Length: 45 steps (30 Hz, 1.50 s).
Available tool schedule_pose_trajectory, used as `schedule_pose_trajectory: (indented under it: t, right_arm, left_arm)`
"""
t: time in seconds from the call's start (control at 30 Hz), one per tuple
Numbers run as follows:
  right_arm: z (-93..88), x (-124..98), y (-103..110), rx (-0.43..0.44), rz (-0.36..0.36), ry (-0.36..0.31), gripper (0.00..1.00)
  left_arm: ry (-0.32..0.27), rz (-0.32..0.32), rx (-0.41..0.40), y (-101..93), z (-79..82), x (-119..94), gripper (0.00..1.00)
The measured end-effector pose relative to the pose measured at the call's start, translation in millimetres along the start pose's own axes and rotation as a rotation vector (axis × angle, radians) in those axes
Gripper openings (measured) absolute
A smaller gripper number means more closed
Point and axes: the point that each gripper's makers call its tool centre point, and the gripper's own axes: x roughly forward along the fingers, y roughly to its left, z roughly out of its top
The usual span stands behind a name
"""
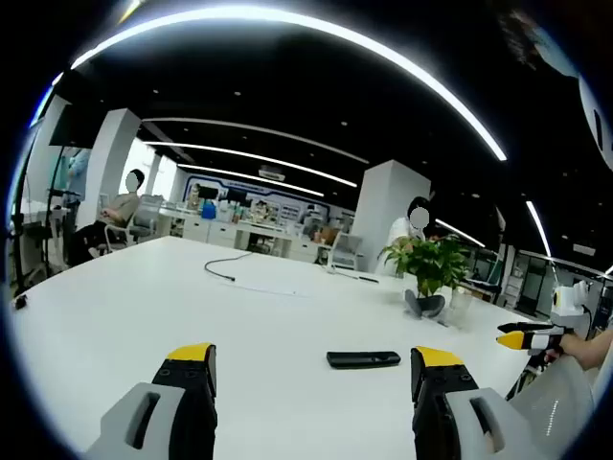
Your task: Press the specified remote control buttons in sequence, fully releasing each button before pressing the next.
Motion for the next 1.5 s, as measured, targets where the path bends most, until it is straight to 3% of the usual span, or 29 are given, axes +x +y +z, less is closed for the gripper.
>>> schedule_pose_trajectory:
  t: [0.23, 0.5, 0.63, 0.77, 0.9, 1.07, 1.2, 1.4, 1.5]
  right_arm:
    - [-2.2, 0, 0, 0.005, 0.007, 0.01, 0.6]
    - [-2.0, -1, -2, 0.032, 0.003, 0.0, 0.63]
    - [-1.5, -1, -3, 0.03, 0.002, -0.007, 0.63]
    - [-0.9, -2, -6, 0.037, -0.013, -0.012, 0.64]
    - [1.4, -2, -5, 0.061, -0.001, -0.027, 0.64]
    - [2.8, -2, -6, 0.081, -0.006, -0.038, 0.67]
    - [3.7, -3, -6, 0.077, -0.006, -0.041, 0.67]
    - [8.6, -6, -7, 0.079, -0.017, -0.071, 0.68]
    - [11.6, -7, -10, 0.088, -0.028, -0.093, 0.68]
  left_arm:
    - [0.015, -0.016, 0.013, -3.8, -2.9, 2, 0.86]
    - [-0.007, 0.026, 0.013, 5.1, -0.3, -1, 0.87]
    - [0.016, 0.044, 0.022, 8.0, -4.3, -1, 0.87]
    - [0.028, 0.015, 0.025, 2.1, -6.1, 0, 0.87]
    - [-0.022, -0.025, 0.052, -6.9, 3.5, 1, 0.85]
    - [-0.034, -0.029, 0.048, -8.4, 6.5, 1, 0.86]
    - [-0.023, -0.045, 0.075, -5.5, 1.9, 0, 0.86]
    - [0.016, -0.053, 0.052, 3.2, -9.8, 0, 0.85]
    - [0.041, -0.062, 0.089, 0.4, -13.8, 1, 0.85]
